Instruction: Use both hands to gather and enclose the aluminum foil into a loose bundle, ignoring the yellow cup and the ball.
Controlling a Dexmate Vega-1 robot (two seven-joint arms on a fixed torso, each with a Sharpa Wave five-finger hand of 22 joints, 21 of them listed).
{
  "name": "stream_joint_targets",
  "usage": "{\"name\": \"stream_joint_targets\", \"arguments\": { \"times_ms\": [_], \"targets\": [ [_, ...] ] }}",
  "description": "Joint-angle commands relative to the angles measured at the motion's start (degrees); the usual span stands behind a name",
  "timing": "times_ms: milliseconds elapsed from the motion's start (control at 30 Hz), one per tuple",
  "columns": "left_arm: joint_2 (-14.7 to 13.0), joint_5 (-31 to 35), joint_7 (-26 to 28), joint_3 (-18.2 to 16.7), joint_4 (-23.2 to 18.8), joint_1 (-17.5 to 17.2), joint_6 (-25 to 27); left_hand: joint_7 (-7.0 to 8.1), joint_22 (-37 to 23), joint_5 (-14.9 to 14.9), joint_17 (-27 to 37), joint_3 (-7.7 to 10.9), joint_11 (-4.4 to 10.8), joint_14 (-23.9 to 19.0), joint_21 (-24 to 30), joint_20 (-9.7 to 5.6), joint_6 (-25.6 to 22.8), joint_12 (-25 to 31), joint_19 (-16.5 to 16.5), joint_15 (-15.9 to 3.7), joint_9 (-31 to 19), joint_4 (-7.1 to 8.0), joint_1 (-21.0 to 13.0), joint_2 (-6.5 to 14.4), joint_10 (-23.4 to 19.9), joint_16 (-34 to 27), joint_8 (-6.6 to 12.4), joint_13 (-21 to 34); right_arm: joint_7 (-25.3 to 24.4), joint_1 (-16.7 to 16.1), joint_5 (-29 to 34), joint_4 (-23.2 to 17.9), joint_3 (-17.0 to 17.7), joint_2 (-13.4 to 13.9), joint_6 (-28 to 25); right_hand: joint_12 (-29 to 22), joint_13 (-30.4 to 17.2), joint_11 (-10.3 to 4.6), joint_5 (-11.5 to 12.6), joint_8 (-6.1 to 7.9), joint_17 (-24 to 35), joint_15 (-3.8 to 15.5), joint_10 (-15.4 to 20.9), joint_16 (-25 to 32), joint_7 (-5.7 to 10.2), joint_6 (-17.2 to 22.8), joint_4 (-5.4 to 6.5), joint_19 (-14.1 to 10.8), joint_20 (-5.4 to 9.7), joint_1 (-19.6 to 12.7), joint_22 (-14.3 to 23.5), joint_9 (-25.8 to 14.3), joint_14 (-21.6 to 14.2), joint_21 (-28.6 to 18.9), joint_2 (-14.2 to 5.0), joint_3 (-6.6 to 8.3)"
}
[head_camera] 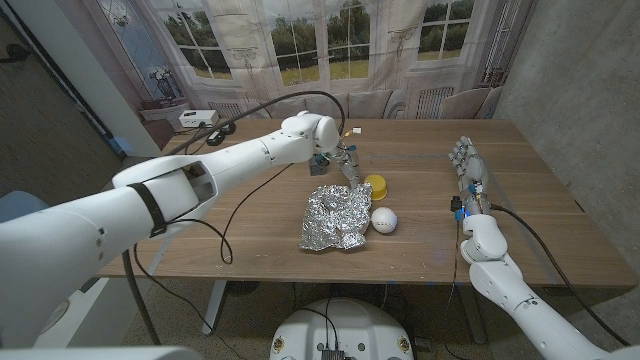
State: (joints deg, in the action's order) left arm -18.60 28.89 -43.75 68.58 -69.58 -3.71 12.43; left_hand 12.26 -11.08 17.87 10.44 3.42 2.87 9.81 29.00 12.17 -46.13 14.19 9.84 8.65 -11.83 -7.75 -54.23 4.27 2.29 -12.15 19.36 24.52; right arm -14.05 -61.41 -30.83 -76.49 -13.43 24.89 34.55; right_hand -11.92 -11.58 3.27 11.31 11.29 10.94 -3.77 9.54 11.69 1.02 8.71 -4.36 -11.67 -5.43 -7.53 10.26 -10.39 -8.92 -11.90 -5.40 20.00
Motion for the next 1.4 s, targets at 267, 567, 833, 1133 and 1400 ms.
{"name": "stream_joint_targets", "arguments": {
  "times_ms": [267, 567, 833, 1133, 1400],
  "targets": [
    [-1.48, -2.69, 5.19, -0.88, -1.25, -2.61, -1.37, -4.01, -0.17, -4.60, -0.15, 4.13, 3.17, 1.32, 0.20, 0.31, -15.78, 1.58, 13.65, -2.43, 0.50, -1.43, -6.44, 2.68, -7.80, -0.26, 5.15, -2.92, -0.32, -0.51, 0.17, -0.35, 0.25, 0.44, 0.10, 0.04, -0.09, -0.09, 0.24, -0.15, -0.04, -0.09, 0.38, 0.33, 0.18, 0.53, 0.37, -0.38, 0.01, 0.24, 0.26, -0.21, -0.38, -0.36, 0.14, 0.04],
    [-5.50, -3.00, 8.50, -4.01, -8.58, -5.48, 1.13, -6.69, -0.20, -6.66, -0.21, 5.88, 3.77, -2.37, 0.66, 0.28, -18.66, 2.33, 10.70, -3.90, 0.52, -1.49, -8.52, 2.95, -11.20, -0.45, 5.94, -4.19, 0.16, -0.72, 0.04, -0.83, 0.18, 0.61, 0.18, 0.04, -0.10, 0.17, 0.26, -0.16, -0.05, -0.02, 0.45, 0.27, 0.17, 0.54, 0.36, -0.37, -0.02, 0.26, 0.26, -0.21, -0.40, -0.34, 0.15, 0.07],
    [-9.54, -5.23, 13.26, -9.15, -15.87, -9.76, 3.42, -10.02, -0.27, -6.25, 0.11, 7.91, 2.76, -4.55, 1.40, 0.30, -16.45, 2.79, 7.86, -4.26, -1.41, -1.60, -10.11, 3.68, -12.83, -0.37, 6.39, -4.76, 0.47, -0.79, 0.72, -1.41, -0.17, 0.71, 0.57, 0.06, -0.10, 0.23, 0.29, -0.09, -0.07, -0.04, 0.48, 0.09, 0.26, 0.78, 0.28, -0.48, 0.40, 0.17, 0.26, -0.20, -0.13, -0.37, 0.15, 0.15],
    [-12.69, -7.31, 17.97, -13.48, -21.41, -13.60, 4.95, -13.45, -0.29, -4.41, 0.55, 10.72, 0.61, -5.78, 1.57, 0.32, -15.72, 3.63, 6.36, -4.33, -5.30, -1.56, -10.70, 4.24, -14.61, -0.15, 9.44, -4.74, 0.49, -0.81, 3.00, -3.07, -1.43, 1.05, 0.40, 0.05, -0.09, 0.38, 0.35, 0.06, -0.16, -0.04, 0.64, -0.11, 0.51, 1.37, -0.04, -0.72, 1.21, -0.30, 0.25, -0.19, 0.09, -0.42, 0.03, 0.44],
    [-15.58, -7.64, 24.71, -17.45, -26.29, -17.80, 6.27, -14.27, -0.48, -1.84, 0.74, 12.43, 0.87, -7.77, 2.18, 0.31, -15.58, 4.36, 4.68, -4.92, -8.50, -1.51, -10.74, 3.90, -16.36, -0.47, 12.16, -4.77, 2.55, -0.19, 3.42, -3.78, -2.91, 0.78, 1.28, -0.01, -0.09, 0.49, 0.36, 0.04, -0.21, -0.12, 0.87, -0.19, 0.57, 1.49, -0.29, -0.78, 1.27, -0.61, 0.24, -0.19, 0.14, -0.42, 0.06, 0.59]
  ]
}}
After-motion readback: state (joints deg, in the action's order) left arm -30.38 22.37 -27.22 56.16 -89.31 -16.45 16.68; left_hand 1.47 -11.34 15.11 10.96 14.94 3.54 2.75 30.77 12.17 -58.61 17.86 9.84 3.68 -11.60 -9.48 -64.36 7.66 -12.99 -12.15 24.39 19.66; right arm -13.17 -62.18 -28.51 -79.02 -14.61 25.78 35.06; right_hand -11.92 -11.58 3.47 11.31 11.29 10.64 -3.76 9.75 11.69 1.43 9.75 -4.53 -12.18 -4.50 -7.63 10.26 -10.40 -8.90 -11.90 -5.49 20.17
